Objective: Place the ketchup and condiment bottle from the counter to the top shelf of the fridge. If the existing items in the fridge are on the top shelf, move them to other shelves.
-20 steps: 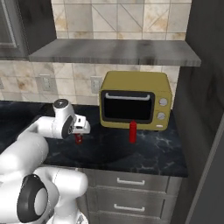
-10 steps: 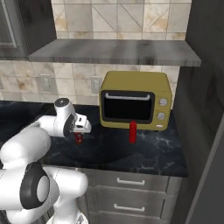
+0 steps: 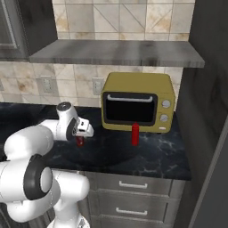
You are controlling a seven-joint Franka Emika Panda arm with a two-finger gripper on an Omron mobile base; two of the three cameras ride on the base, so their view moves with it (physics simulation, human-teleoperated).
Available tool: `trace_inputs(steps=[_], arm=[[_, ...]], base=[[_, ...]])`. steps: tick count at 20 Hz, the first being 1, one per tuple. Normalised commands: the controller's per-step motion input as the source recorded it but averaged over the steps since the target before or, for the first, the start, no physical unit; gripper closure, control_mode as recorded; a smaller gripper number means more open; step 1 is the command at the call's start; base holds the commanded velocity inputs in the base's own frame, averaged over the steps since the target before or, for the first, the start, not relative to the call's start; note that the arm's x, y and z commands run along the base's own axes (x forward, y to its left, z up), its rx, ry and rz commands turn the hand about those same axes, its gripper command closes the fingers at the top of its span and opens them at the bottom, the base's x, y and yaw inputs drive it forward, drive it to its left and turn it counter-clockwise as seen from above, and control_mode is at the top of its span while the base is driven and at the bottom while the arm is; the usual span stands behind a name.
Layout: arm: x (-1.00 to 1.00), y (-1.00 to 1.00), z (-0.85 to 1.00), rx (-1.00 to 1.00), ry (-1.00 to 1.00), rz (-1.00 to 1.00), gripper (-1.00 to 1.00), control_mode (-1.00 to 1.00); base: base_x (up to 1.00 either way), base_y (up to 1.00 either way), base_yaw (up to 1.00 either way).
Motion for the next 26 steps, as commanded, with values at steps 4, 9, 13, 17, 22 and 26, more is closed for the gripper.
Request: trace_inputs(steps=[4,9,13,17,22,26], arm=[[0.14,0.04,-0.21,0.0,0.0,-0.02,-1.0,-1.0],[0.06,0.08,-0.07,0.0,0.0,-0.01,-1.0,-1.0],[0.11,0.05,-0.04,0.0,0.0,0.0,-1.0,-1.0],[0.13,0.0,-0.03,0.0,0.0,0.0,-1.0,-1.0],[0.15,0.0,-0.01,0.0,0.0,0.0,-1.0,-1.0],[0.1,0.0,0.0,0.0,0.0,0.0,-1.0,-1.0]], base=[[0.0,0.0,0.0],[0.0,0.0,0.0],[0.0,0.0,0.0],[0.0,0.0,0.0],[0.0,0.0,0.0],[0.0,0.0,0.0]])
